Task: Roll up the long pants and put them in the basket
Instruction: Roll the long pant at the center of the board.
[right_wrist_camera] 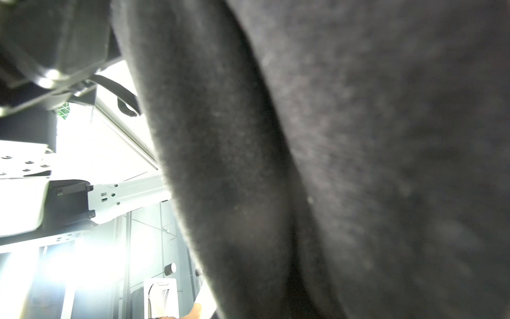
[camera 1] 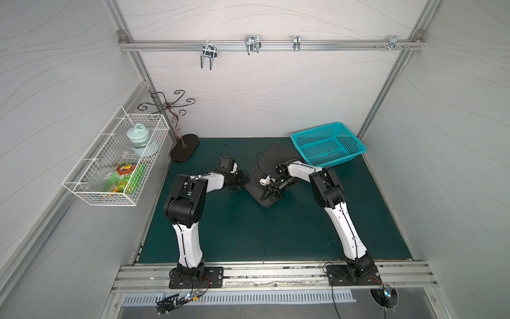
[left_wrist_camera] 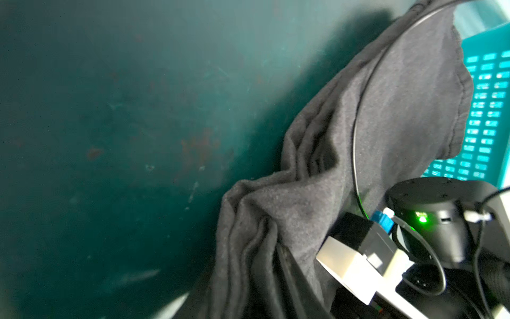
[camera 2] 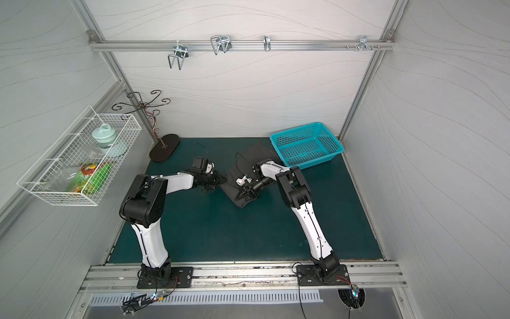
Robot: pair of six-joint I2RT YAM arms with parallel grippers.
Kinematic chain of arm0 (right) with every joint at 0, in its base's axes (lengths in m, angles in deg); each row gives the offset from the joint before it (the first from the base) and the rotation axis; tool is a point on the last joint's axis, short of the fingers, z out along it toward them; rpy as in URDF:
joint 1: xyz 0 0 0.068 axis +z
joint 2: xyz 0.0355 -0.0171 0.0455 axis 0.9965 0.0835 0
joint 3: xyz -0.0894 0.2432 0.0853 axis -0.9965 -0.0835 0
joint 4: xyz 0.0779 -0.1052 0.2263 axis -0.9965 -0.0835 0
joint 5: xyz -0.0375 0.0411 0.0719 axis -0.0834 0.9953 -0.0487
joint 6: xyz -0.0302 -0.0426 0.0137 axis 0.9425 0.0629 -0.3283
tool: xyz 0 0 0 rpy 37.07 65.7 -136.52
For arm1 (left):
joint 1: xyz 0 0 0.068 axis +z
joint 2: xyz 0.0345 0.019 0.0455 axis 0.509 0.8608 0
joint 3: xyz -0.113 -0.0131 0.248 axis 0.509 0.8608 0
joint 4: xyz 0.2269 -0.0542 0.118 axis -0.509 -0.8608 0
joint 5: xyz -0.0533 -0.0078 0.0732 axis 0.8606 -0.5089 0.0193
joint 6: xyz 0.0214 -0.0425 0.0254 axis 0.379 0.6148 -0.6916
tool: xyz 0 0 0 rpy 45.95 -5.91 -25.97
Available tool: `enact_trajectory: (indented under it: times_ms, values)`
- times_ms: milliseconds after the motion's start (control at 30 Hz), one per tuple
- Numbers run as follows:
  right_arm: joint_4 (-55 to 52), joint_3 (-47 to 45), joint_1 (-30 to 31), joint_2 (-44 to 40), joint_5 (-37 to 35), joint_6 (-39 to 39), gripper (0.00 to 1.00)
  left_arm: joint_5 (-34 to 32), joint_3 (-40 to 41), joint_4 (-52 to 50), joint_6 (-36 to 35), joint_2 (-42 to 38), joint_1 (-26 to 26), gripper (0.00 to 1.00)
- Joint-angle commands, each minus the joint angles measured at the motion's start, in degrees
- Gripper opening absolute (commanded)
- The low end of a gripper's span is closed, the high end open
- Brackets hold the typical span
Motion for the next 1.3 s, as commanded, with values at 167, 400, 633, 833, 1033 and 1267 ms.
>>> enact_trajectory:
  times_ms: [167,400,633,833,1033,1267]
  values:
    - [-2.9,-3.7,2.4,1.5,-8.1,1.7,0.0,-14.5,-4.6,-13.9,-4.5,6.9,3.4,0.26]
    - [-3.2,-3.5,2.8,1.0,-8.3,2.1,0.12,-17.6,-8.9,-26.0,-7.6,6.3,3.5,0.25]
    - [-4.1,-3.3,2.6,-2.3,-11.5,3.2,0.26,-20.5,-11.3,-36.7,-10.1,5.8,3.4,0.23]
    - [-3.9,-4.8,2.0,-11.6,-22.5,4.6,0.25,-21.4,-12.8,-42.3,-9.8,6.1,2.3,0.23]
    - [-0.3,-9.8,2.0,-25.1,-35.7,4.2,0.26,-21.7,-17.3,-47.7,-8.9,8.0,-0.5,0.23]
    - [4.7,-16.4,7.2,-36.6,-53.5,4.8,0.28,-22.6,-23.6,-53.4,-7.2,12.0,-4.7,0.24]
